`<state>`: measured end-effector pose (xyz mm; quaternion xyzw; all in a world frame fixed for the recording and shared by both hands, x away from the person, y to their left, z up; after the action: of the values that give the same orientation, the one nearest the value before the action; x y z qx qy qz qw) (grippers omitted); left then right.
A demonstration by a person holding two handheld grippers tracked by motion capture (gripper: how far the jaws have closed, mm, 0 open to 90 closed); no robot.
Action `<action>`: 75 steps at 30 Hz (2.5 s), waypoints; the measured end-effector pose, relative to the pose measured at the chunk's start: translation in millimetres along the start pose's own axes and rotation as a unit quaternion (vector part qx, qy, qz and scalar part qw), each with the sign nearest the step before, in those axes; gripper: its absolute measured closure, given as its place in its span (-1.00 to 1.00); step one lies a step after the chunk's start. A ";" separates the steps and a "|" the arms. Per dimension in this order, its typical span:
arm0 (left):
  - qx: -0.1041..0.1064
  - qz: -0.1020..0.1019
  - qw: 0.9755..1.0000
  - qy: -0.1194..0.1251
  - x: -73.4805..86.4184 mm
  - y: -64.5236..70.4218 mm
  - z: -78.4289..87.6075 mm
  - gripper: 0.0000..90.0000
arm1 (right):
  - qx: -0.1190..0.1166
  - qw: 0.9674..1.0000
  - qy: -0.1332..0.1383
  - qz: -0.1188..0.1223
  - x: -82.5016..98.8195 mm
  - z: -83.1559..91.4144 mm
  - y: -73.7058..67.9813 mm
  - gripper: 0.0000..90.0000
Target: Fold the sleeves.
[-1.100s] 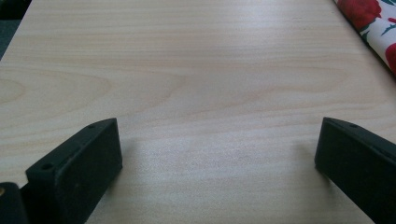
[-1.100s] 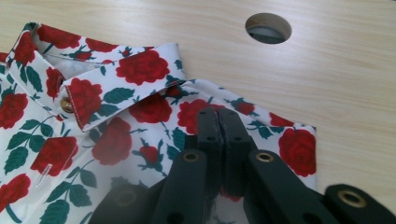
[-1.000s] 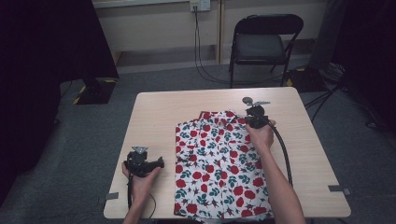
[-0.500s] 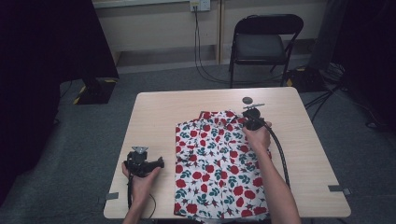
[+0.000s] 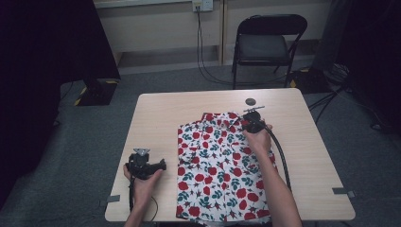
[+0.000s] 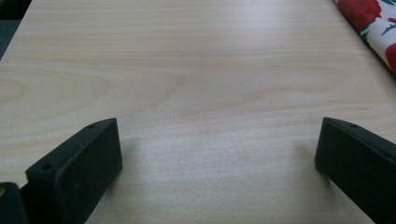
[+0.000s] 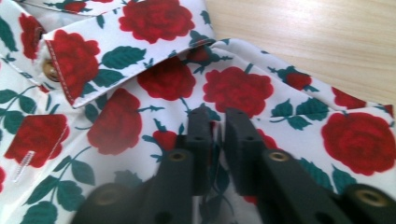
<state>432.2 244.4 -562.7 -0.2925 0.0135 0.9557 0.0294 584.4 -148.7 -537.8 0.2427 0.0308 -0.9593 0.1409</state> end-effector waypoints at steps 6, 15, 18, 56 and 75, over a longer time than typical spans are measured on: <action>0.000 0.000 1.000 0.000 0.0 0.0 0.0 -1.00 | -0.005 1.000 -0.008 -0.001 -1.4 0.3 -3.1 0.39; 0.000 0.000 1.000 0.000 0.0 0.0 0.0 -1.00 | -0.047 0.999 0.015 -0.017 -4.6 21.2 -5.0 -0.32; 0.000 0.000 1.000 0.000 0.0 0.0 0.0 -1.00 | -0.053 0.998 0.034 -0.029 -3.4 36.2 -0.8 -0.44; 0.000 0.000 1.000 0.000 0.0 0.0 0.0 -1.00 | -0.003 0.999 0.040 -0.010 110.5 56.1 37.9 0.41; 0.000 0.000 1.000 0.000 0.0 0.0 0.0 -1.00 | 0.032 0.997 0.069 -0.019 119.3 49.4 29.5 -0.47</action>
<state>432.1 244.3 -562.7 -0.2924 0.0135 0.9557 0.0293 469.7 -213.8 -550.6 0.3121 0.0146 -0.9433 0.1121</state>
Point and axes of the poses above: each handheld gripper's, and its own axes: z roughly backward along the jaws, x roughly out of its underside, y roughly to its right, the point moved 5 cm from there along -z, roughly forward along the jaws, and after that the axes turned 13 degrees about -y, right-handed, at the moved point
